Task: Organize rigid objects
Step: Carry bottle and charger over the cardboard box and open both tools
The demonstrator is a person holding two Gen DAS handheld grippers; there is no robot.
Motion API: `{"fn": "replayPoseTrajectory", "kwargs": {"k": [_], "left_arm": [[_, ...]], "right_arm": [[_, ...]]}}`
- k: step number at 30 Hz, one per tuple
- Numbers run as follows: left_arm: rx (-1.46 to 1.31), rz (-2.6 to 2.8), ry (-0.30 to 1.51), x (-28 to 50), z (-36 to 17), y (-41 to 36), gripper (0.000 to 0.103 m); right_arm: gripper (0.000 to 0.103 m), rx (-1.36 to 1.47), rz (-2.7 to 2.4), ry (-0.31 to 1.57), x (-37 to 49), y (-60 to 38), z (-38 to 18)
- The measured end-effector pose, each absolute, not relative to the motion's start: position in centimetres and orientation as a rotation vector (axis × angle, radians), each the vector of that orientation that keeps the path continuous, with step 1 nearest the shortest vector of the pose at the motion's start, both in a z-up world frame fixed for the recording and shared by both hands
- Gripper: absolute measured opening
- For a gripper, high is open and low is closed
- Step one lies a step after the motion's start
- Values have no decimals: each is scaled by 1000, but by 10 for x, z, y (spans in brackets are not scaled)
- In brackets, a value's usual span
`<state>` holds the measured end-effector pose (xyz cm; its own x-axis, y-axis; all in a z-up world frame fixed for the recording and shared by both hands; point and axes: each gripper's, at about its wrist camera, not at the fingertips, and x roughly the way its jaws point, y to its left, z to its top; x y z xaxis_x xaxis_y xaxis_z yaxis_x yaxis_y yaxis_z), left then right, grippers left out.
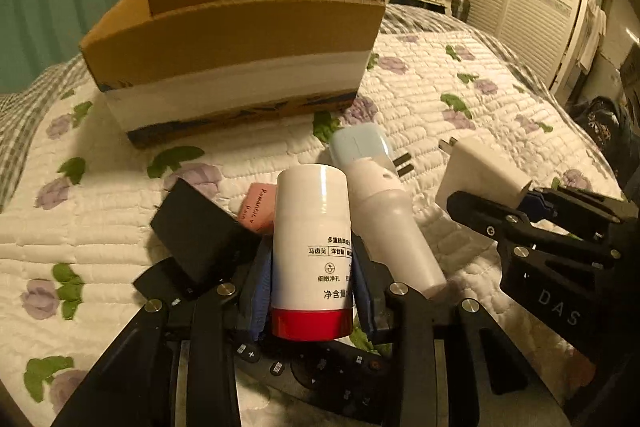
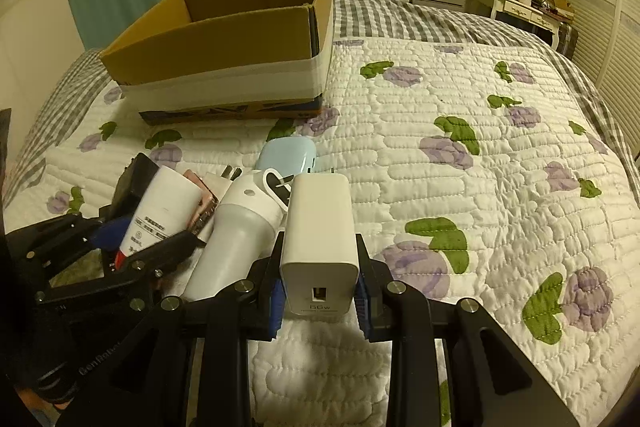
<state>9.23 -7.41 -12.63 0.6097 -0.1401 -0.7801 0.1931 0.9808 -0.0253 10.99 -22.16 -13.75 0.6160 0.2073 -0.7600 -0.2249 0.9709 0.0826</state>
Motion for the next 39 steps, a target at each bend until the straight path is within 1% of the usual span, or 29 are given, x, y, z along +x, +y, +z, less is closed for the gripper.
{"fn": "replayPoseTrajectory", "kwargs": {"k": [4, 10, 17, 20, 25, 28, 31, 35, 39], "left_arm": [[47, -153, 881, 90, -110, -72, 36], [8, -111, 805, 86, -60, -62, 36], [-38, -94, 700, 107, 16, -47, 36], [-37, -79, 657, 123, 40, -40, 36], [-35, -58, 618, 159, 64, -24, 36], [-41, -45, 612, 183, 66, -13, 36], [-28, -21, 632, 212, 53, -2, 36], [1, -27, 680, 241, 19, 3, 36], [25, -28, 731, 264, -18, 2, 36]], "right_arm": [[27, -18, 236, 851, 102, -226, -128], [27, -23, 220, 805, 91, -229, -94], [27, -40, 235, 684, 102, -218, -18], [27, -113, 248, 634, 113, -204, 11], [27, -162, 281, 576, 143, -183, 51], [27, -186, 297, 556, 165, -168, 63], [27, -190, 309, 553, 193, -154, 63], [27, -184, 321, 585, 233, -138, 42], [27, -178, 316, 640, 267, -127, 4]]}}
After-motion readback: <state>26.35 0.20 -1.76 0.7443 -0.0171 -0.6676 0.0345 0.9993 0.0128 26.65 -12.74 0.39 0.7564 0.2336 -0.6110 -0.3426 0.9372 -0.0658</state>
